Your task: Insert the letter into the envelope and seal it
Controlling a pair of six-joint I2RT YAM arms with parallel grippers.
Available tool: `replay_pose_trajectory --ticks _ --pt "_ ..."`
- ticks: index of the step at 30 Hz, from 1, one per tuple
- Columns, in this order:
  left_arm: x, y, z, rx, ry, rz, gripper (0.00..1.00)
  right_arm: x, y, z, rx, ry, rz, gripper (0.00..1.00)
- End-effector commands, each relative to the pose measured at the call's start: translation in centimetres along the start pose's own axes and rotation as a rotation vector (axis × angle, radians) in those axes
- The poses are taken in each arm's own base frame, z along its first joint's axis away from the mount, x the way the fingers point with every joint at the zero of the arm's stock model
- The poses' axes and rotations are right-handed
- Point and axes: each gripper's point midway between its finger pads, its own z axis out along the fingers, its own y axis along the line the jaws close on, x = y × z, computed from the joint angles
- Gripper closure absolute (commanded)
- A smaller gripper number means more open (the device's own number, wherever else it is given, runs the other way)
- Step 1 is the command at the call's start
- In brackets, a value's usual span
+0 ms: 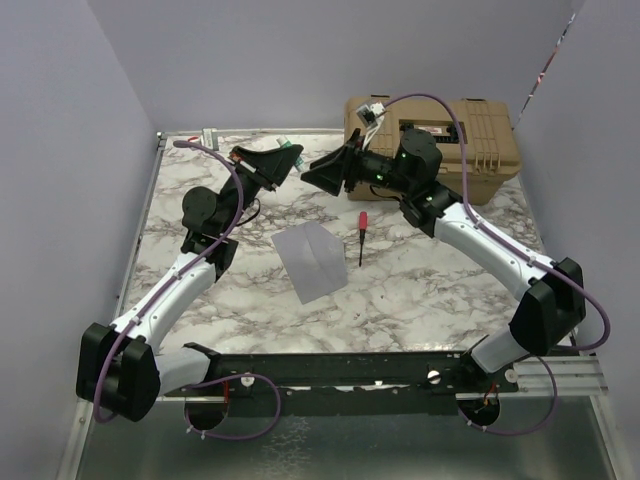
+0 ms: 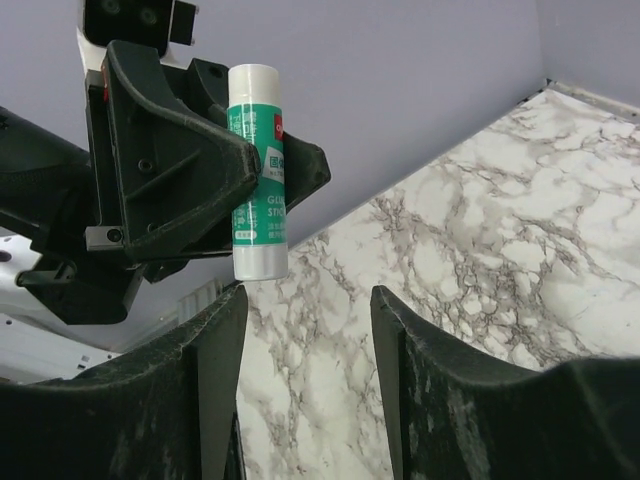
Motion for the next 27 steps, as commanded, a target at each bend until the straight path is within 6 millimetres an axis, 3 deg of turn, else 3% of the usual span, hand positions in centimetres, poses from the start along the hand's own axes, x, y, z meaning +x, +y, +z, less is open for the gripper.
replay_pose_trajectory --ticks 1,14,20,27 --pt "-0.9 -1.0 0.3 0.035 -0.046 -0.003 1.0 -1.5 2.1 0.7 -0.091 -0.018 -0.023 0.45" --pt "-1.0 -1.7 0.1 0.074 -0.064 -0.003 1.0 -1.9 2.6 1.6 -0.136 -0.023 0.067 0.52" --pt "-1.0 -2.2 0.0 0.095 -0.065 0.001 1.0 -2.4 3.3 1.6 -0.161 -0.039 0.12 0.73" --pt "-0.9 -2.9 -0.4 0.124 -0.064 0.008 1.0 -4.6 4.6 1.4 -0.186 -0.09 0.19 0.86"
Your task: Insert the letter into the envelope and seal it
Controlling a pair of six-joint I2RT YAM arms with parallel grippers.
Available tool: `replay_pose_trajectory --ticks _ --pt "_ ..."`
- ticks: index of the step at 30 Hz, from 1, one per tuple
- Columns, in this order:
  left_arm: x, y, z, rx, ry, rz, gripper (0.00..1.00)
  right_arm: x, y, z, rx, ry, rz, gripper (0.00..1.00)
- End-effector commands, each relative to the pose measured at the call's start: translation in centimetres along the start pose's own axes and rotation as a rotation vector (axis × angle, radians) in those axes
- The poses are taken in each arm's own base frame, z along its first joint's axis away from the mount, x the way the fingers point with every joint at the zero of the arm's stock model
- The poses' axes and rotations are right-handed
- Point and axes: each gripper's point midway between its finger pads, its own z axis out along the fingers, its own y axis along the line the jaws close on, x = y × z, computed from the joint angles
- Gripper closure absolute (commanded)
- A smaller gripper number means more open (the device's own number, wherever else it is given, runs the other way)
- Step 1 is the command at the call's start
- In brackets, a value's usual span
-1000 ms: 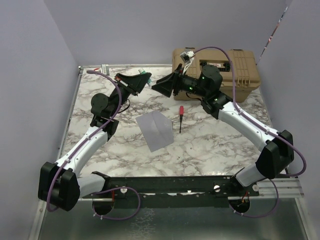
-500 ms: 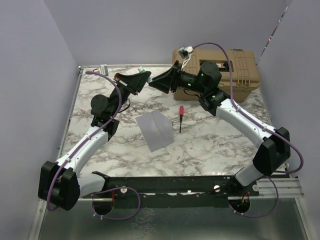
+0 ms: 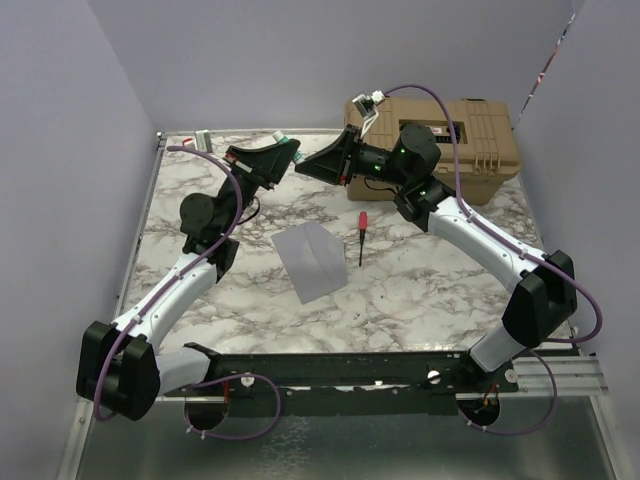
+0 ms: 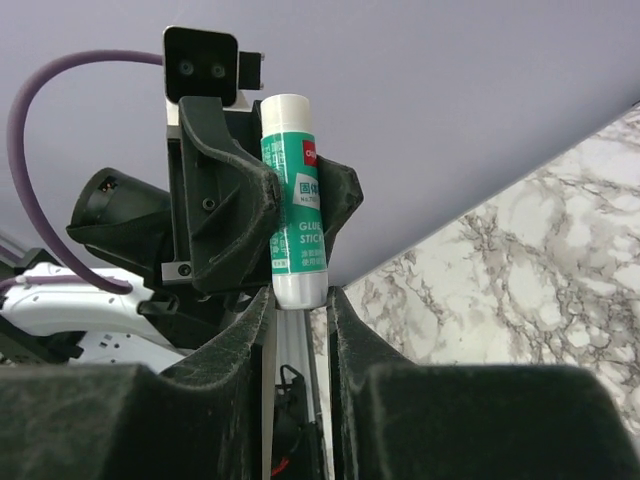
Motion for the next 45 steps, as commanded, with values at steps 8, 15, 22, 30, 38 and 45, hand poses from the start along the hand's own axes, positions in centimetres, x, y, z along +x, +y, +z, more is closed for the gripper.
replay_pose_trajectory --ticks 8,15,22,30,38,45 --pt "-0.4 -3.2 -1.0 0.125 -0.015 0.033 1.0 -6.3 2.6 -0.7 -0.065 -0.179 0.275 1.0" --pt "-2.1 -8.2 -2.9 0.389 -0.141 0.229 1.0 -8.5 4.2 -2.1 -0.362 -0.263 0.72 1.0" --pt "-2.3 -10.0 -2.1 0.481 -0.128 0.232 1.0 -10.2 3.6 -2.9 -0.313 -0.368 0.869 1.0" --pt "-4.2 -7.5 -1.8 0.358 -0.244 0.077 1.0 -7.9 3.4 -3.7 -0.07 -0.337 0.282 0.28" --pt "-3.8 -6.2 -1.8 0.287 -0.208 -0.148 1.0 -8.0 1.9 -4.8 0.142 -0.209 -0.431 0.21" --pt "-4.0 -4.3 -2.5 0.156 -0.253 -0.355 1.0 -6.7 4.3 -5.8 0.13 -0.231 -0.968 0.3"
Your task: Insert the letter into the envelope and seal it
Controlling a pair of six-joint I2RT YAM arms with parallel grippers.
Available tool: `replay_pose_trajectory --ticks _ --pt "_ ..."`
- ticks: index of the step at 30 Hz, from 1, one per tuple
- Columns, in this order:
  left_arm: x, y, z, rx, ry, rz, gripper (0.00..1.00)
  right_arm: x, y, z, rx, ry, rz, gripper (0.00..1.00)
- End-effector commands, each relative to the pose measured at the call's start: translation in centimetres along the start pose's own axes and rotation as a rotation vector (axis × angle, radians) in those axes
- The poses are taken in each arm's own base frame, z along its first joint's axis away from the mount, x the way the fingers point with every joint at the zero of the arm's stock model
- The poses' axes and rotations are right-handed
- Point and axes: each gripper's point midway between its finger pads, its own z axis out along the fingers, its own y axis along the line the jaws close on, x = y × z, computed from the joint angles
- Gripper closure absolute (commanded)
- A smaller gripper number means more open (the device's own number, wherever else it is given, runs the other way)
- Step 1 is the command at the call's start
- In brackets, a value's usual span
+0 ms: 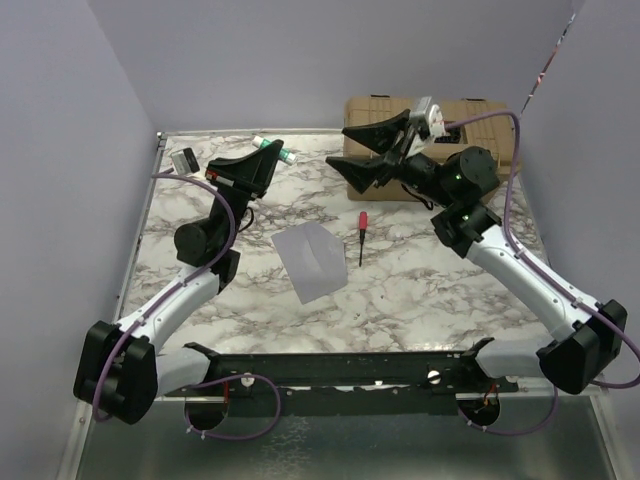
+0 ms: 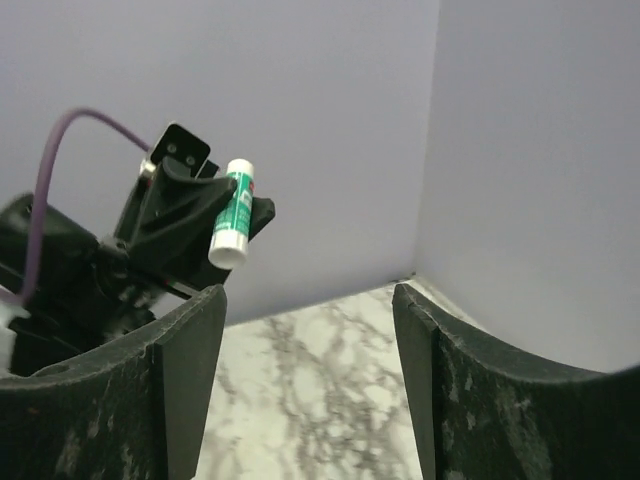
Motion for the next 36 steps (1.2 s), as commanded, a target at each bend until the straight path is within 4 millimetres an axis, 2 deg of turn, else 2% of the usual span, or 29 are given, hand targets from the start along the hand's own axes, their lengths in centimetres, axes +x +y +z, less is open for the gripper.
replay_pose_trajectory --ticks 1,5,9,13,16,21,28,36 --pt "-0.7 0.5 -0.6 -0.091 -0.074 -0.169 1.0 0.9 1.4 -0.3 -0.044 0.004 -0.434 0.3" --pt "0.1 1.1 -0.4 -0.156 -0.037 -0.19 1.0 2.4 4.6 0.7 -0.122 -0.001 -0.572 0.31" --pt "0.8 1.8 -0.7 -0.214 -0.001 -0.192 1.0 3.5 6.2 2.1 -0.102 -0.018 -0.655 0.36" --pt "1.1 1.8 -1.1 -0.229 0.02 -0.21 1.0 3.3 5.6 2.7 -0.015 -0.04 -0.684 0.47" --pt "1.2 1.2 -1.3 -0.223 0.028 -0.221 1.0 3.4 5.7 2.6 0.004 -0.029 -0.681 0.48" --pt "1.3 1.2 -1.8 -0.242 0.036 -0.223 1.0 6.2 5.7 2.5 -0.038 0.081 -0.735 0.47" --pt "1.8 1.1 -2.0 -0.251 0.069 -0.215 1.0 5.9 5.4 2.9 -0.025 0.06 -0.763 0.55" --pt "2.0 1.2 -1.8 -0.249 0.085 -0.197 1.0 6.1 5.4 3.3 -0.031 0.054 -0.773 0.55"
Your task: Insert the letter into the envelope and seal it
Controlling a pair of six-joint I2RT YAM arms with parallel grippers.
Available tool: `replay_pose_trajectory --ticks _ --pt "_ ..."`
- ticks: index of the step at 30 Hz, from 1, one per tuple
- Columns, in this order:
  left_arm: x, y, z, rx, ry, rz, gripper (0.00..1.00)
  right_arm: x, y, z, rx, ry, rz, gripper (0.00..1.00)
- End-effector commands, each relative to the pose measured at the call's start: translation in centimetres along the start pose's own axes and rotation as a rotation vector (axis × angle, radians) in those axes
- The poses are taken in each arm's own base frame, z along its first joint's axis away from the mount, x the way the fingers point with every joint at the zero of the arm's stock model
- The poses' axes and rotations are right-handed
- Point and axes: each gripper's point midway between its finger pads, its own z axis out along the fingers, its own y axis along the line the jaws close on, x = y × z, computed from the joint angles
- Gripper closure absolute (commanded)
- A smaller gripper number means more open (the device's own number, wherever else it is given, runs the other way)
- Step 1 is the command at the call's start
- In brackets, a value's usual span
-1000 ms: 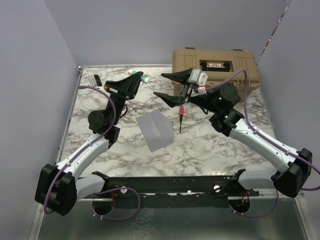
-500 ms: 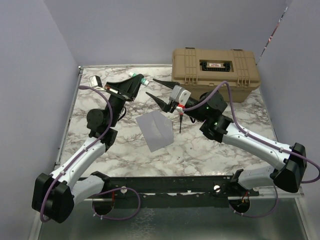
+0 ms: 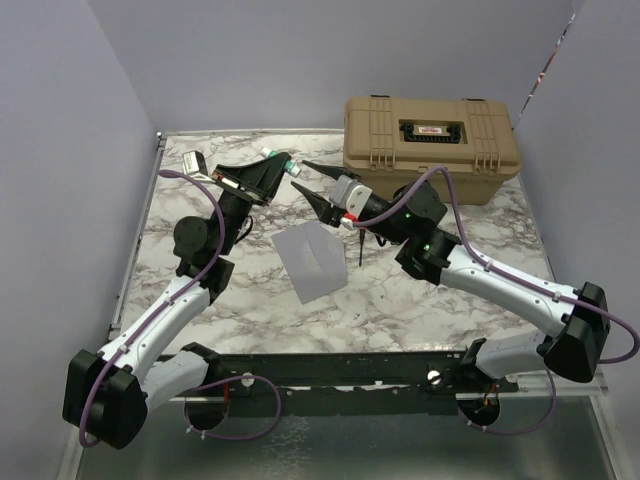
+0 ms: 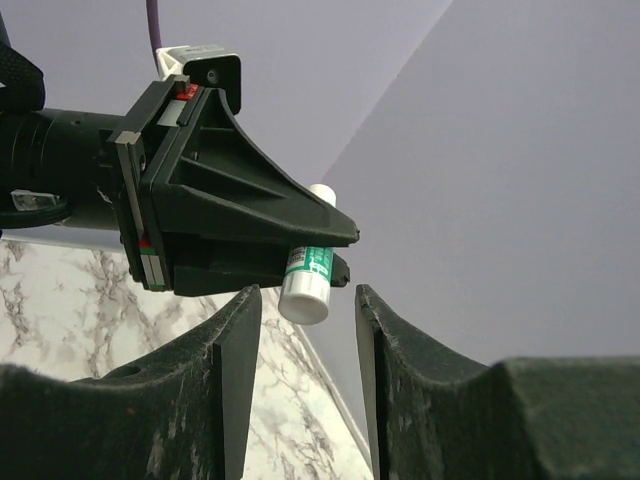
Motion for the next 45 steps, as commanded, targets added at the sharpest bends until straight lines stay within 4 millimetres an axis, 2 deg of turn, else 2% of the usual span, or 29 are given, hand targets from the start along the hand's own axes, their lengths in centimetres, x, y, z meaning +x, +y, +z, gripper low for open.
replay_pose_trajectory --ticks 1,5,11,15,20,22,25,27,30,34,39,42,45 --pt "0.6 -1.1 0.2 0.027 0.036 0.019 1.0 0.5 -0.1 0.6 0.019 0.009 -0.02 0.55" --pt "0.9 -1.4 0.4 0.037 0.055 0.031 1.0 0.6 -0.6 0.8 0.041 0.017 -0.026 0.57" --pt "1.0 -1.2 0.2 0.033 0.059 0.029 1.0 -0.2 -1.2 0.9 0.072 -0.008 0.023 0.7" --pt "1.0 -1.1 0.3 0.032 0.06 0.035 1.0 -0.7 -1.1 0.9 0.071 -0.031 0.065 0.67" --pt "1.2 -1.0 0.4 0.03 0.072 0.038 1.0 -0.3 -1.3 0.9 0.101 -0.026 0.092 0.63" --pt "1.3 -1.0 0.5 0.032 0.074 0.041 1.0 0.0 -1.5 0.9 0.112 -0.008 0.098 0.72" --pt "1.3 -1.4 0.6 0.044 0.078 0.073 1.0 0.2 -1.4 1.0 0.102 0.02 0.138 0.95" --pt "1.3 -1.5 0.6 0.051 0.083 0.094 1.0 0.0 -1.2 0.9 0.095 0.023 0.201 1.0" --pt "1.5 -2.3 0.7 0.097 0.093 0.14 1.0 -1.0 -1.3 0.7 0.112 0.015 0.362 1.0" --pt "1.4 -4.3 0.2 0.214 0.075 0.28 1.0 -4.0 -2.6 0.6 0.142 -0.047 0.715 1.0" --pt "1.9 -8.6 -0.3 0.431 0.066 0.546 1.0 -7.7 -5.9 0.2 0.245 -0.178 1.165 1.0" --pt "2.4 -11.2 -1.3 0.579 0.047 0.642 1.0 -8.6 -8.4 -0.4 0.347 -0.257 1.397 1.0" --pt "2.8 -12.3 -1.6 0.658 0.041 0.716 1.0 -8.4 -9.9 -1.1 0.424 -0.317 1.673 1.0"
